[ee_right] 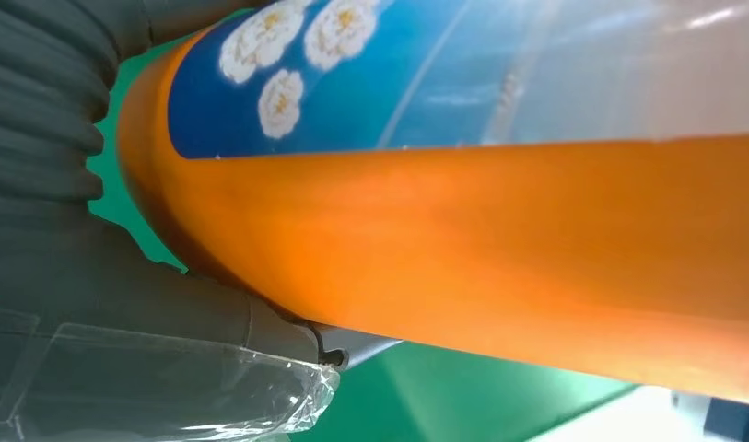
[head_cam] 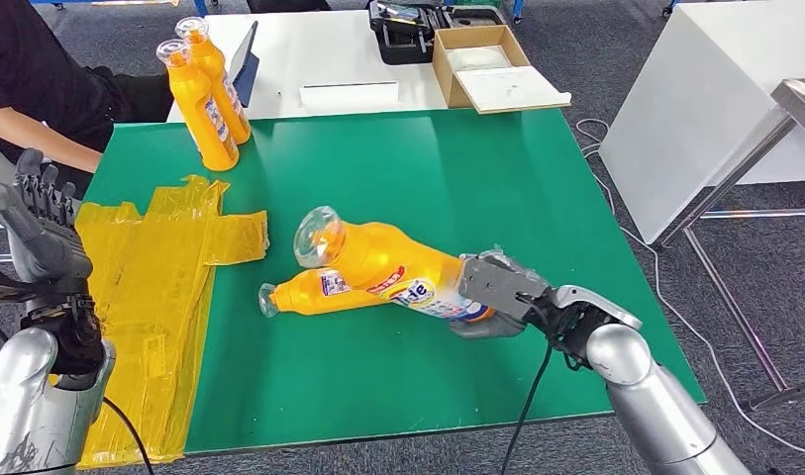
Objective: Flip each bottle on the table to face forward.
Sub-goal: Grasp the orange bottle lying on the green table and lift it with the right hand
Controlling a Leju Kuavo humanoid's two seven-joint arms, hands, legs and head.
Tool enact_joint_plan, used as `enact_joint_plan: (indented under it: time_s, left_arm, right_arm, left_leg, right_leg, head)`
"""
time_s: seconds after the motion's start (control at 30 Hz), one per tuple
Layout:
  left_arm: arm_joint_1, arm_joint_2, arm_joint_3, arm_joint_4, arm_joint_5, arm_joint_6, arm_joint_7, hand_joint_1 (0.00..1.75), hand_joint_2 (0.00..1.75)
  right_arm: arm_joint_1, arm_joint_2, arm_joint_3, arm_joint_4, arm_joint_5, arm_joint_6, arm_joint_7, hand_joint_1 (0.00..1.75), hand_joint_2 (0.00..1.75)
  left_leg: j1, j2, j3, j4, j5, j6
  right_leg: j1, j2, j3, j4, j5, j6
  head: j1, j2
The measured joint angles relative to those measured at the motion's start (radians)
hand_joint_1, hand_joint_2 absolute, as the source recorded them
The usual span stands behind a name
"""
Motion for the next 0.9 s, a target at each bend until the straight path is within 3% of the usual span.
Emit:
enact_joint_plan:
  time_s: [0.23,0.37,0.6,0.9]
  left_arm:
    - [0.004,-0.001,-0.014,-0.008,0.008,-0.004,0.003,0.00,0.00]
    - [0.007,-0.010,-0.057,-0.025,0.052,-0.017,0.014,0.00,1.75]
    - [0.047,-0.062,-0.193,-0.079,0.105,-0.034,0.027,0.00,1.75]
    - [0.044,-0.104,-0.349,-0.092,0.158,-0.029,0.035,0.00,1.75]
  right_arm:
    - [-0.003,-0.020,-0.015,-0.009,-0.005,-0.015,-0.007,1.75,1.75]
    - [-0.019,-0.036,-0.025,-0.010,-0.007,-0.079,-0.011,1.75,1.75]
    - [-0.078,-0.026,-0.044,0.026,-0.042,-0.125,-0.016,1.75,1.75]
    - [-0.169,0.046,-0.049,0.101,-0.079,-0.149,0.007,1.75,1.75]
  left_leg:
    - [-0.001,0.000,0.000,0.000,0.000,0.000]
    - [-0.001,0.000,-0.001,0.000,0.000,0.000]
    - [-0.001,0.000,-0.002,0.000,0.000,0.000]
    - [-0.001,0.000,-0.002,0.000,0.000,0.000]
  right_leg:
    - [0.000,0.000,0.000,0.000,0.000,0.000]
    - [0.000,0.000,-0.001,0.000,0.000,0.000]
    - [0.000,0.000,-0.001,0.000,0.000,0.000]
    - [0.000,0.000,-0.002,0.000,0.000,0.001]
  head:
    - [0.000,0.000]
    - [0.000,0.000]
    - [0.000,0.000]
    - [0.000,0.000]
